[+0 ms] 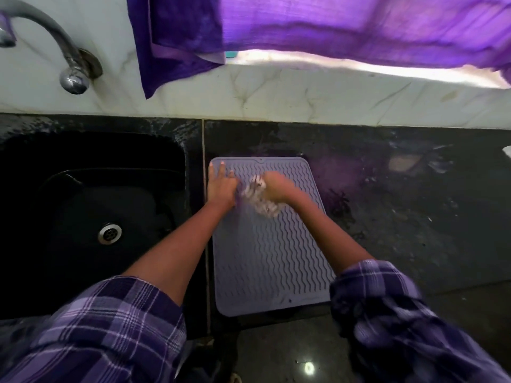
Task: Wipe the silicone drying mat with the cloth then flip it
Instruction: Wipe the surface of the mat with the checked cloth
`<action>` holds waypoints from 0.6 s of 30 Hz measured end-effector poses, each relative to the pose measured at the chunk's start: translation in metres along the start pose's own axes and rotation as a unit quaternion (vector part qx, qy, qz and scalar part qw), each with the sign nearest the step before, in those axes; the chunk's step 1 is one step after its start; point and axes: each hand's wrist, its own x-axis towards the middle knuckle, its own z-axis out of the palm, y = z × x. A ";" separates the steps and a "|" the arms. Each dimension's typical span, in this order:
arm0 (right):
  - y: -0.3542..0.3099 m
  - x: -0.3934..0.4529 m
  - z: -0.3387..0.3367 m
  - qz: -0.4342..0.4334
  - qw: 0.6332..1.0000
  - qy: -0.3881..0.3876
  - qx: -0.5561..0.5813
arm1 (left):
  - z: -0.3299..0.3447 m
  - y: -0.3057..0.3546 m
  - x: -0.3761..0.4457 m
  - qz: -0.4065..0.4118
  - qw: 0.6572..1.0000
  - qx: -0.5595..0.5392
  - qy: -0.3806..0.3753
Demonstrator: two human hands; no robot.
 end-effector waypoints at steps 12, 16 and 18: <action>0.005 -0.048 0.059 0.025 0.999 -0.020 -0.029 | 0.017 0.015 -0.046 -0.027 0.995 0.016 -0.096; 0.014 -0.082 0.058 0.006 0.986 -0.158 -0.059 | 0.021 0.015 -0.048 -0.022 0.996 -0.007 -0.089; 0.018 -0.082 0.046 0.007 0.983 -0.178 -0.043 | 0.022 0.014 -0.052 -0.019 0.996 0.000 -0.082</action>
